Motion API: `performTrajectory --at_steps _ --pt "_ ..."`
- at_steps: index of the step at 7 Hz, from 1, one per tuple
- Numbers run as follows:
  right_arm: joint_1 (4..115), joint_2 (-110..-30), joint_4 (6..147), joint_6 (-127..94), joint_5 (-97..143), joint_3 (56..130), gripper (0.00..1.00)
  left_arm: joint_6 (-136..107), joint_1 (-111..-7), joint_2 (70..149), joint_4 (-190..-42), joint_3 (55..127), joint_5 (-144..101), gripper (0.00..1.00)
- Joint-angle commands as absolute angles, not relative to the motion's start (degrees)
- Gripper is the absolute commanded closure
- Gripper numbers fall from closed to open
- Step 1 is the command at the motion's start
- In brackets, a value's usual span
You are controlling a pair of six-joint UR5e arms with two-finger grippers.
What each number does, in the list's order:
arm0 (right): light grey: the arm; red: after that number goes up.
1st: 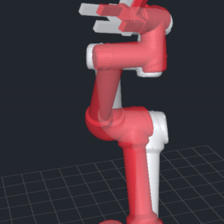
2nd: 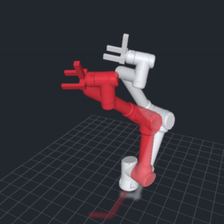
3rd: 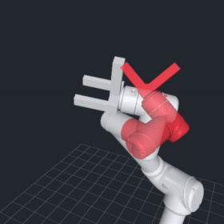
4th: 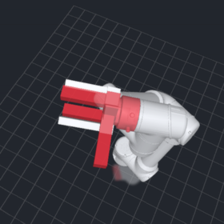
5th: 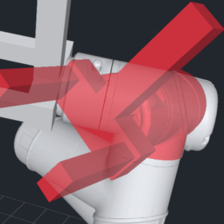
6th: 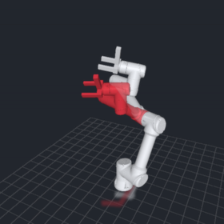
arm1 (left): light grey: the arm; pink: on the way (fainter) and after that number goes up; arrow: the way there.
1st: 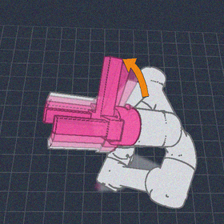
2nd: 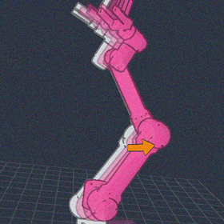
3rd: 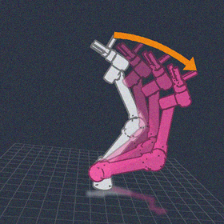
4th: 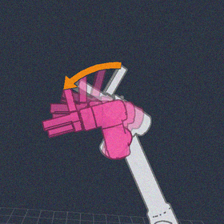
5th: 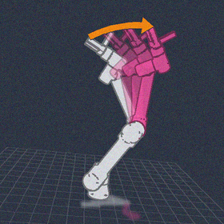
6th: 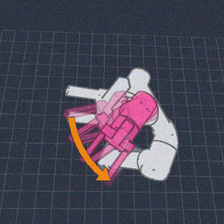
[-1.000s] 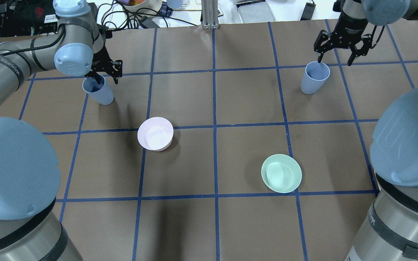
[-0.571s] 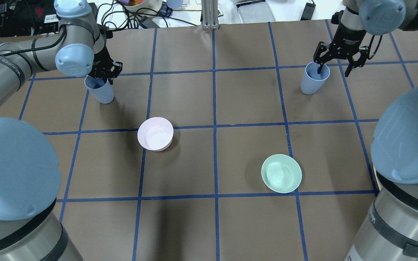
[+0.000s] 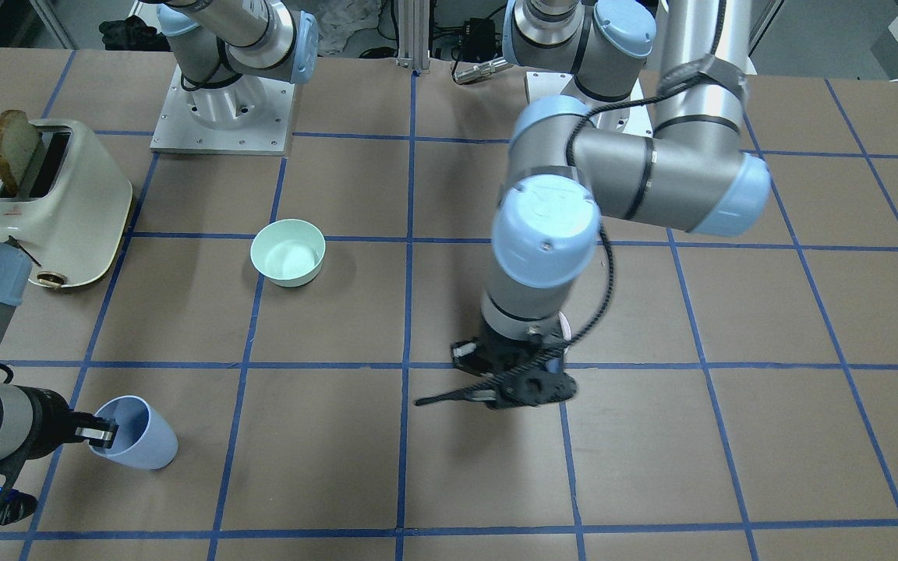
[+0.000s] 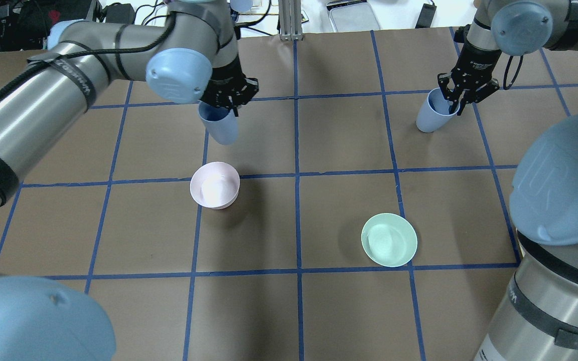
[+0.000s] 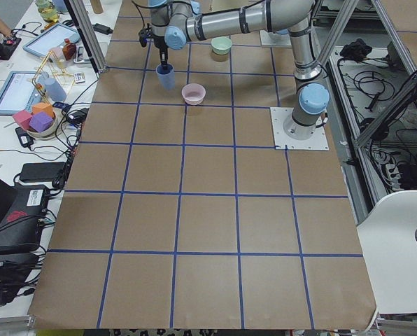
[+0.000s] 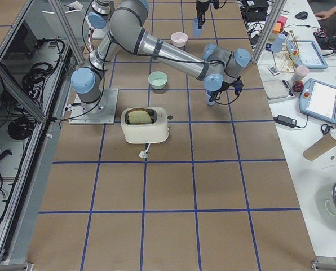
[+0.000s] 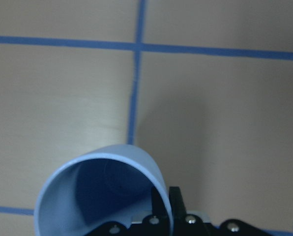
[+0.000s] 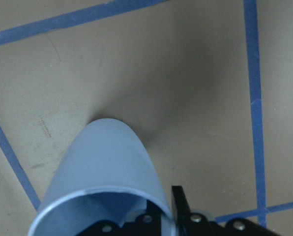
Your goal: Stack blue cups with both arms
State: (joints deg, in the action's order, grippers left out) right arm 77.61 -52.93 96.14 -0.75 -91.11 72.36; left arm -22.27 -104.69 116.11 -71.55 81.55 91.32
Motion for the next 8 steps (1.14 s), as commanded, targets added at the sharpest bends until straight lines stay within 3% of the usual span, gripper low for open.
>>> performTrajectory --at_steps 1,3,5,7,8 --pt "77.5 -54.0 93.7 -1.2 -91.0 71.3 1.0 -32.4 -113.8 116.2 -72.1 86.1 85.8 1.0" --pt "77.5 -59.0 84.9 -1.2 -90.3 68.3 1.0 -36.3 -116.8 116.2 -68.5 93.1 86.0 1.0" --pt "77.6 -63.7 79.0 -1.4 -89.7 68.4 1.0 -35.3 -116.5 115.4 -67.2 93.3 86.1 0.01" --pt "78.4 -65.6 77.0 -3.6 -85.3 68.6 1.0 -31.6 -113.5 112.1 -70.3 88.6 86.7 0.0" --pt "78.9 -66.8 73.3 -3.6 -83.5 68.6 1.0 -27.5 -108.9 109.4 -80.1 83.5 86.5 0.0"
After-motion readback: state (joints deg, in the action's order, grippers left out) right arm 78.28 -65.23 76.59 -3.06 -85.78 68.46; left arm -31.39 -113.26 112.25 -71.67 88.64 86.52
